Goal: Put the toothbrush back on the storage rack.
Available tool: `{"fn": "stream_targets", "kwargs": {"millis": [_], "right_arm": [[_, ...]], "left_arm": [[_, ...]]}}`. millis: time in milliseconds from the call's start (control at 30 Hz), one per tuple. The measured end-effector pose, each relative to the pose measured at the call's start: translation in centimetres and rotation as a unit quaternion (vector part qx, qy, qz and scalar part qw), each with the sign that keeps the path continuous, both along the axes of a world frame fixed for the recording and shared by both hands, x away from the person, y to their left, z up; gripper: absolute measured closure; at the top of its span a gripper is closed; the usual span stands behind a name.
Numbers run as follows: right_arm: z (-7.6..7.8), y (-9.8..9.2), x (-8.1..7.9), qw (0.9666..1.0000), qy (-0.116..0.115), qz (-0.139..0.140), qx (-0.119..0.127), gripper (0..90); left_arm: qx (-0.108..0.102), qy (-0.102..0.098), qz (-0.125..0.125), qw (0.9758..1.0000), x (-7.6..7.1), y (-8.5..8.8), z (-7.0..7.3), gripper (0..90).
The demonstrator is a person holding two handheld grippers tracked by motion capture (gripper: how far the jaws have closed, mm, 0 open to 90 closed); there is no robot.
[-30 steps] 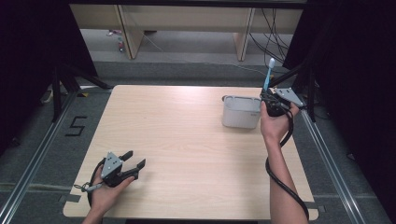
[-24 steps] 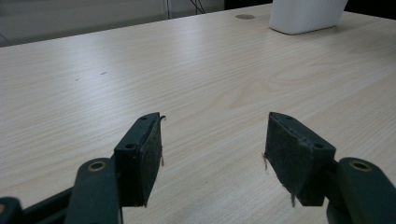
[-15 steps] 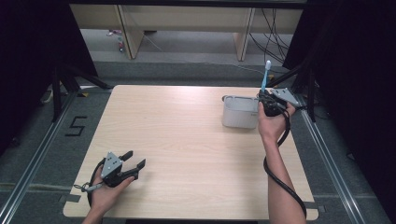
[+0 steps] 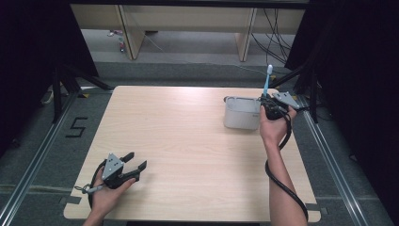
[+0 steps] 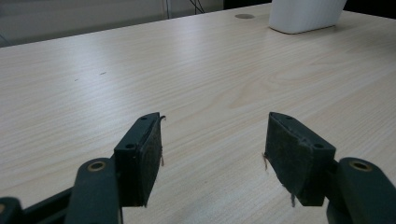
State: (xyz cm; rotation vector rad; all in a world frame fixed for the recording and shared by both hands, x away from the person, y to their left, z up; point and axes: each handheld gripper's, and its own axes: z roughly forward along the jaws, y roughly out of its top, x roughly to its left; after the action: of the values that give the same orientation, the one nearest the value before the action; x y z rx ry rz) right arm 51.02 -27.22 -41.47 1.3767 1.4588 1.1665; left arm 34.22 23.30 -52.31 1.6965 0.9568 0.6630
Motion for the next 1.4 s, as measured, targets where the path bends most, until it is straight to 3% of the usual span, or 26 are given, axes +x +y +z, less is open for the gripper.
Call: {"fn": "stream_targets", "kwargs": {"millis": [67,133,167,267,433,500,533,667,700,867,900,933,1033,1067,1133,1300,1367,1400], "right_arm": [[-0.1,-0.1,0.0,1.0,-0.001,0.001,-0.005,78.4],[-0.1,0.1,-0.1,0.9999,0.006,-0.001,0.01,78.4],[-0.2,0.0,-0.1,1.0,0.002,0.004,-0.001,78.4],[-0.5,0.2,-0.2,1.0,0.007,-0.002,0.006,78.4],[-0.8,0.0,-0.2,0.9999,0.01,0.003,-0.012,78.3],[-0.9,0.2,-0.3,1.0,0.01,-0.002,0.002,78.3],[-1.0,0.1,-0.3,0.9999,0.01,0.0,-0.008,78.3],[-1.2,0.3,-0.3,0.9999,0.014,-0.001,0.003,78.3],[-1.3,0.2,-0.3,0.9999,0.011,0.003,-0.005,78.2],[-1.4,0.2,-0.4,0.9998,0.018,0.001,-0.003,78.3],[-1.4,0.0,-0.3,0.9998,0.015,0.003,-0.013,78.2],[-1.5,0.1,-0.3,0.9999,0.016,0.0,-0.004,78.2],[-1.6,0.1,-0.4,0.9997,0.022,0.001,-0.009,78.2],[-1.6,0.4,-0.6,0.9995,0.031,-0.004,0.006,78.2],[-1.7,0.1,-0.4,0.9996,0.022,0.003,-0.017,78.2],[-1.8,0.5,-0.4,0.9996,0.027,-0.004,-0.008,78.1],[-1.9,0.3,-0.3,0.9993,0.025,0.003,-0.026,78.1],[-2.0,0.5,-0.4,0.9994,0.03,0.002,-0.019,78.0]], "left_arm": [[-0.001,0.0,0.0,1.0,0.0,0.0,0.0,35.8],[-0.001,0.0,0.0,1.0,0.0,0.0,0.0,35.8],[0.0,0.0,0.0,1.0,0.0,0.0,0.0,35.8],[0.002,0.0,0.0,1.0,0.0,0.0,0.0,35.8],[0.002,0.0,-0.001,1.0,0.0,0.0,0.0,35.8],[0.004,0.0,0.0,1.0,0.0,0.0,0.0,35.9],[0.004,0.0,0.0,1.0,0.0,0.0,0.0,35.8],[0.001,-0.001,-0.001,1.0,0.0,0.0,0.0,35.8],[0.004,0.0,0.0,1.0,0.0,0.0,0.0,35.8],[0.002,-0.001,-0.001,1.0,0.0,0.0,0.0,35.9],[0.002,-0.001,-0.001,1.0,0.0,0.0,0.0,35.9],[0.002,-0.001,-0.002,1.0,0.0,0.0,0.0,35.8],[0.003,-0.002,-0.001,1.0,0.0,-0.1,0.0,35.8],[0.006,0.0,0.0,1.0,-0.1,0.0,0.0,35.9],[0.007,0.002,0.001,1.0,-0.1,0.0,0.1,35.9],[0.006,0.001,0.0,1.0,0.0,0.0,0.0,35.9],[0.007,0.001,0.0,1.0,-0.1,0.0,0.1,35.9],[0.003,-0.001,-0.001,1.0,0.0,0.0,0.0,35.9]]}}
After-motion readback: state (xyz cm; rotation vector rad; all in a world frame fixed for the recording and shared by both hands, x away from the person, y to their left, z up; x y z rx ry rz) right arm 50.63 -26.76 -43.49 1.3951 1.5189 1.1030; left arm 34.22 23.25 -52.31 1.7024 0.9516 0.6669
